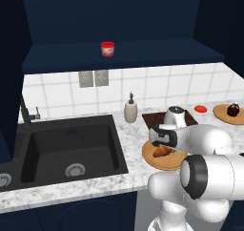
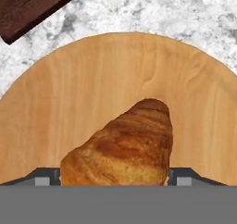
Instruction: From the different types of pastries on the counter, select a croissant and place it on the cutting board. Then retrieve a jar of jam from the cabinet and place it alongside the croissant on the cutting board.
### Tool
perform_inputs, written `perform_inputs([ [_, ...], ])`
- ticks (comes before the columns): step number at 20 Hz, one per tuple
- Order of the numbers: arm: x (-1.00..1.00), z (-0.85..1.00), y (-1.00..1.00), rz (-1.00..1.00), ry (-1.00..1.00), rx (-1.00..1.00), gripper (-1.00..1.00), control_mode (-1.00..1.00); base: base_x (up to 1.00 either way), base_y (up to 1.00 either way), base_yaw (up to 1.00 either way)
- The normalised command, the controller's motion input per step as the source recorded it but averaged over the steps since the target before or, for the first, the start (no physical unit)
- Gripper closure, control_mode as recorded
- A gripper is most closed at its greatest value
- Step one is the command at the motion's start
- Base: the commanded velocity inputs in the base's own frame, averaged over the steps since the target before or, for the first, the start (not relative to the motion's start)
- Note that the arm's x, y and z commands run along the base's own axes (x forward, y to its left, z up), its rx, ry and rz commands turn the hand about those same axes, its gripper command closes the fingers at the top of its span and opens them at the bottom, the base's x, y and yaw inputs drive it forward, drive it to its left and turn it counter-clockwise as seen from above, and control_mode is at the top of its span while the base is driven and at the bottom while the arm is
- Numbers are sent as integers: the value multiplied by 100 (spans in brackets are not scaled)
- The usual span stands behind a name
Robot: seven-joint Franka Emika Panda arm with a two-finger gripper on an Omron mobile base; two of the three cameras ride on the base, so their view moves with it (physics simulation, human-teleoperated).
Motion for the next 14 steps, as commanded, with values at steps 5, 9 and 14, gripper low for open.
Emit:
perform_inputs([
  [5,0,-5,-7,0,-6,10,100,-100,0,0,0],
  [9,-3,67,-36,-2,-16,15,100,-100,0,0,0],
  [14,61,46,-36,-7,-8,7,100,-100,0,0,0],
])
